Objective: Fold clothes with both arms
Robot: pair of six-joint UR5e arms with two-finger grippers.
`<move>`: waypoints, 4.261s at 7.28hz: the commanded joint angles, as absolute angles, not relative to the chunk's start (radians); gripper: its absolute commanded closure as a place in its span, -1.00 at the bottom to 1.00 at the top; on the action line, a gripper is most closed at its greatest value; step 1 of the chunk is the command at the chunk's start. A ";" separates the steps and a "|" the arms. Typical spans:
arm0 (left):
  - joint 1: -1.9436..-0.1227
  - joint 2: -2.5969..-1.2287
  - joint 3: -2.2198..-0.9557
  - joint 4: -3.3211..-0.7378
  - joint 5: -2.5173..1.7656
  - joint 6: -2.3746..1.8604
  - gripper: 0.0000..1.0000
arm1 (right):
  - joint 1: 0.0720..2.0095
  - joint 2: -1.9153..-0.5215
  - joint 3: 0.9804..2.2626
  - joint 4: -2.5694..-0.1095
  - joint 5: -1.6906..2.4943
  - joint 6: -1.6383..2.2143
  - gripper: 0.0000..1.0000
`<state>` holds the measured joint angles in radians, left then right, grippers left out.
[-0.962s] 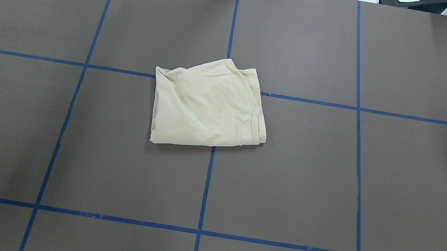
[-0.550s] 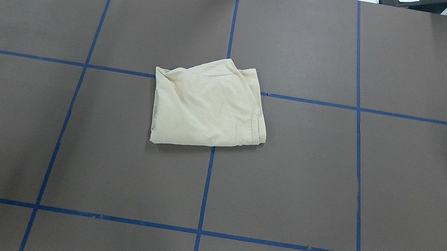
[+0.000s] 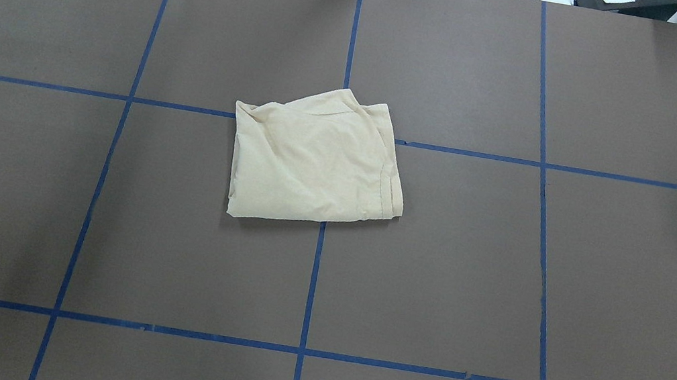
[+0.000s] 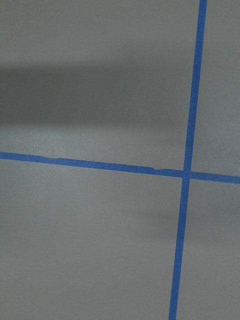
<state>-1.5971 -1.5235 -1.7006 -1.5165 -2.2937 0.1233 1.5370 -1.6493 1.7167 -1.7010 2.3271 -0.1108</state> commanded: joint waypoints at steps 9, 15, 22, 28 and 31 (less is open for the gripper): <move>-1.597 -1.534 -1.703 -1.517 -2.289 -0.006 -0.99 | 1.539 -1.638 1.710 -1.671 2.324 -0.056 -0.99; -1.597 -1.539 -1.704 -1.517 -2.287 -0.006 -0.99 | 1.539 -1.637 1.709 -1.669 2.327 0.025 -0.99; -1.597 -1.540 -1.703 -1.519 -2.293 0.002 -0.99 | 1.537 -1.631 1.683 -1.669 2.327 0.023 -0.99; -1.597 -1.531 -1.663 -1.535 -2.290 0.006 -0.99 | 1.539 -1.618 1.664 -1.669 2.326 0.021 -0.99; -1.595 -1.528 -1.609 -1.611 -2.292 -0.002 -0.99 | 1.539 -1.618 1.664 -1.669 2.326 0.021 -0.99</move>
